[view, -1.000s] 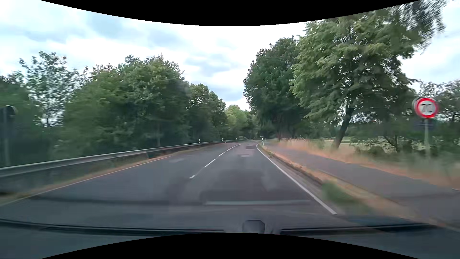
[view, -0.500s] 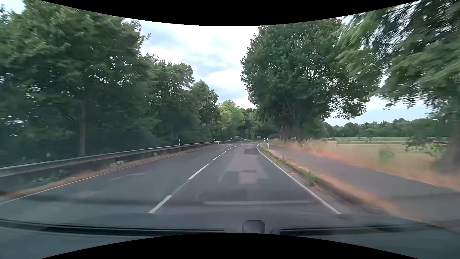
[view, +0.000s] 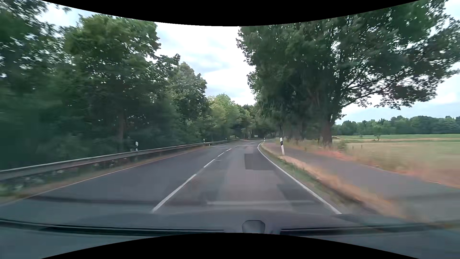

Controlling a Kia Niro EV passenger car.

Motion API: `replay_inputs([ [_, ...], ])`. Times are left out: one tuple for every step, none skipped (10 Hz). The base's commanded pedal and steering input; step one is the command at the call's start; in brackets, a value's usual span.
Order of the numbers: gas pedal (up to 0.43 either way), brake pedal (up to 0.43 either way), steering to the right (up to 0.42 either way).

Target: Follow the waypoints while adhering to traffic rules and regulations

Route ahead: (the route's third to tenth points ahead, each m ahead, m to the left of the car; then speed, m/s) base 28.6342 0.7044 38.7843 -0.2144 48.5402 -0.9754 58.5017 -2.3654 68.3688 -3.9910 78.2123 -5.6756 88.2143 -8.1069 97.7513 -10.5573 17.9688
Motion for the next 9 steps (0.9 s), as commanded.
replay_inputs([
  [0.197,0.000,0.011],
  [0.197,0.000,0.011],
  [0.197,0.000,0.013],
  [0.197,0.000,0.015],
  [0.197,0.000,0.014],
  [0.197,0.000,0.014],
  [0.197,0.000,0.014],
  [0.197,0.000,0.013],
  [0.197,0.000,0.012],
])
